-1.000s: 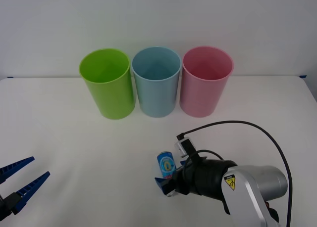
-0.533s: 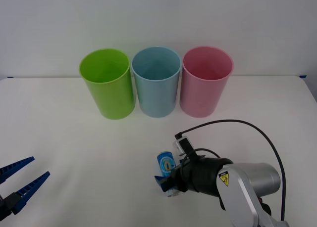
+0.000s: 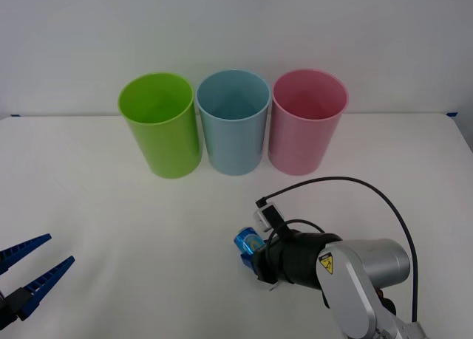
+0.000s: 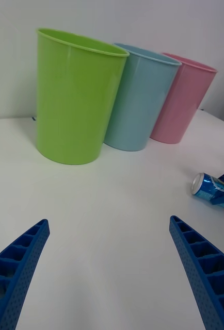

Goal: Put cans in the blue bin and PET bottles in the pink bin and trash in the green bin.

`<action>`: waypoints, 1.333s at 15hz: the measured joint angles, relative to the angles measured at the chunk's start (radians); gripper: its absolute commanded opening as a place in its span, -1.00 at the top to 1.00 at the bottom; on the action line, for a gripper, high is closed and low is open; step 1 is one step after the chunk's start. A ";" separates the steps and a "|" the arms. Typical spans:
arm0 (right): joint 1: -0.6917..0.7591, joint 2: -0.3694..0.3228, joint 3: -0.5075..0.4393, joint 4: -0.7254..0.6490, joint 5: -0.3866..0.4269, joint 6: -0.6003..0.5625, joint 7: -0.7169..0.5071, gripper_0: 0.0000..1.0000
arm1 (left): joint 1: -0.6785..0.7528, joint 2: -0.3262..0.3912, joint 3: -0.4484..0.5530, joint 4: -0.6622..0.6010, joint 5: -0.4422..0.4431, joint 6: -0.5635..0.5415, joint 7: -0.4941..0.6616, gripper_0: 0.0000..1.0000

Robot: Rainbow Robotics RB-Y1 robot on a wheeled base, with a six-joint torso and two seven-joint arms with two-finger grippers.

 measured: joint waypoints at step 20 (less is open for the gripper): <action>0.221 -0.247 -0.240 -0.495 -0.800 -0.001 0.105 1.00 | 0.000 0.000 0.000 0.000 0.000 0.000 0.000 -0.59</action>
